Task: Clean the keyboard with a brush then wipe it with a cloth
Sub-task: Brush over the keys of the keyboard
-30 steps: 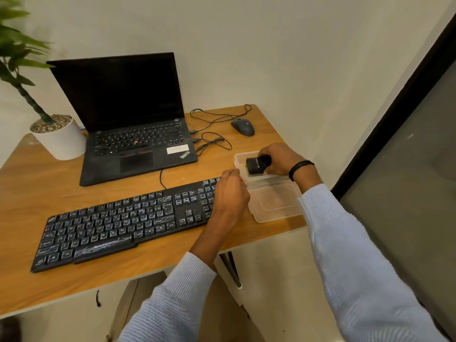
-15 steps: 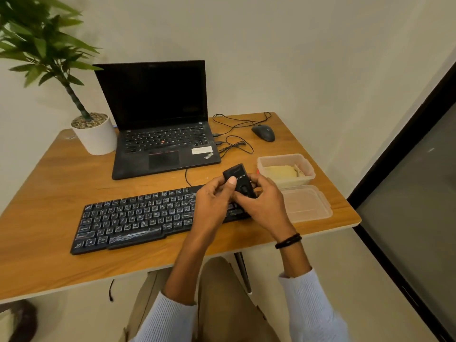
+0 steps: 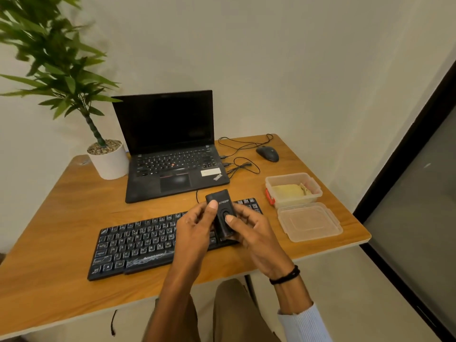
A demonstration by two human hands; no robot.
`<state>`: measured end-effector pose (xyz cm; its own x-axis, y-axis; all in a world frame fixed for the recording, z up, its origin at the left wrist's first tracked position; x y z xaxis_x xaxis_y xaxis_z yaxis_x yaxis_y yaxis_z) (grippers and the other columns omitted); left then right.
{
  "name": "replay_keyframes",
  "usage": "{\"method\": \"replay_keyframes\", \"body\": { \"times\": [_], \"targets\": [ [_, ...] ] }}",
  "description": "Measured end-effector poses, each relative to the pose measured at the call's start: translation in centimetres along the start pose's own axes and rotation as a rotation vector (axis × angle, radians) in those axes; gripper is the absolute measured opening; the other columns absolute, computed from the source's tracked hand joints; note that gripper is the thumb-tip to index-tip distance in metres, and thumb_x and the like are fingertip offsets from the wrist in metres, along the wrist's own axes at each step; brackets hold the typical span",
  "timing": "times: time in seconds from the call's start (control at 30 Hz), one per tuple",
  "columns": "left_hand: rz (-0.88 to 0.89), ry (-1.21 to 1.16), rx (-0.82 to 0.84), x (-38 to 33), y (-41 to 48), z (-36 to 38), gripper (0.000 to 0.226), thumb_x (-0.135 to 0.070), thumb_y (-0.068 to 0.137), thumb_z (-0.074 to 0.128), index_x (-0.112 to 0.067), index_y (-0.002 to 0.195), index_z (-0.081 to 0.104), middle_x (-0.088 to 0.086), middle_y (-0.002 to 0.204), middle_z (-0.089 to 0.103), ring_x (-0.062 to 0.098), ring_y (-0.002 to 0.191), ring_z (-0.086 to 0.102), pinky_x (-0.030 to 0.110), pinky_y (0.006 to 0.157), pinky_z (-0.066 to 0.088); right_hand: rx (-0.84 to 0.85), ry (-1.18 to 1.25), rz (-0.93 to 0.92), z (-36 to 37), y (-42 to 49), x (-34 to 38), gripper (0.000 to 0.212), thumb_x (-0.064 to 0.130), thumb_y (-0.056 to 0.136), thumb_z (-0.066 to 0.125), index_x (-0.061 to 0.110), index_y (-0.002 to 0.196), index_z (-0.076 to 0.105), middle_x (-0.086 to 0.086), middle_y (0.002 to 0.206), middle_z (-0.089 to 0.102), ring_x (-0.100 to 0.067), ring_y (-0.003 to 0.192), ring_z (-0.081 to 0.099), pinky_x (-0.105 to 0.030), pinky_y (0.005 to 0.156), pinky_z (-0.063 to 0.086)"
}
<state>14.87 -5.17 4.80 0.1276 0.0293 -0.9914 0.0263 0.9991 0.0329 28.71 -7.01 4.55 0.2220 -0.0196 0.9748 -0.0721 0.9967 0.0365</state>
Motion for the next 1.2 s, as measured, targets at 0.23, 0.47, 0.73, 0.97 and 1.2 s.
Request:
{"method": "replay_keyframes", "body": {
  "times": [0.23,0.47,0.73,0.97,1.2],
  "targets": [
    [0.017,-0.022,-0.014,-0.5,-0.1,-1.1,0.029,-0.037,0.1,0.058,-0.018,0.112,0.076,0.006,0.107,0.077,0.027,0.105,0.073,0.057,0.099,0.053,-0.058,-0.054,0.034,1.2,0.3,-0.2,0.038,0.022,0.089,0.069,0.014,0.126,0.062,-0.005,0.113,0.071,-0.021,0.106,0.068,-0.036,0.087,0.056],
    [0.022,-0.012,-0.033,-0.6,0.2,-1.5,0.04,-0.049,0.095,0.059,-0.019,0.117,0.075,0.002,0.112,0.077,0.024,0.112,0.069,0.055,0.103,0.051,-0.116,-0.032,0.032,1.9,0.5,0.1,0.027,0.021,0.086,0.072,0.021,0.112,0.066,0.0,0.102,0.074,-0.014,0.096,0.071,-0.026,0.078,0.057],
    [0.044,0.025,-0.039,-0.9,-0.1,-1.9,0.033,-0.041,0.102,0.058,-0.019,0.119,0.076,0.002,0.113,0.077,0.023,0.115,0.069,0.054,0.104,0.051,-0.18,0.001,-0.01,2.6,0.5,-0.1,0.021,0.024,0.083,0.076,0.026,0.101,0.066,0.006,0.096,0.075,-0.008,0.091,0.071,-0.02,0.073,0.056],
    [0.02,0.009,-0.074,-0.6,-0.3,-2.8,0.029,-0.031,0.103,0.056,-0.015,0.115,0.076,0.007,0.107,0.078,0.027,0.107,0.072,0.057,0.099,0.053,-0.188,0.014,0.025,3.1,0.6,-0.7,0.03,0.029,0.078,0.078,0.026,0.105,0.065,0.001,0.101,0.074,-0.01,0.095,0.071,-0.023,0.077,0.056],
    [0.058,0.083,-0.053,-1.1,0.1,-3.4,0.027,-0.029,0.105,0.055,-0.014,0.106,0.077,0.011,0.101,0.077,0.036,0.101,0.071,0.062,0.094,0.054,-0.067,0.014,0.065,3.7,0.8,-0.7,0.04,0.03,0.087,0.071,0.011,0.122,0.065,-0.008,0.109,0.073,-0.021,0.105,0.069,-0.032,0.085,0.056]
  ]
}}
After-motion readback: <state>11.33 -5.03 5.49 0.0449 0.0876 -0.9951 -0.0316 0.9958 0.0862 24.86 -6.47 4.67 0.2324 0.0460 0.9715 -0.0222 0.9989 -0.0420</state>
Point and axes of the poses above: each hand's wrist, its own y-axis towards the middle knuckle, its own z-axis out of the palm, x = y × z, the point moved 7 cm from there along y, towards the middle knuckle
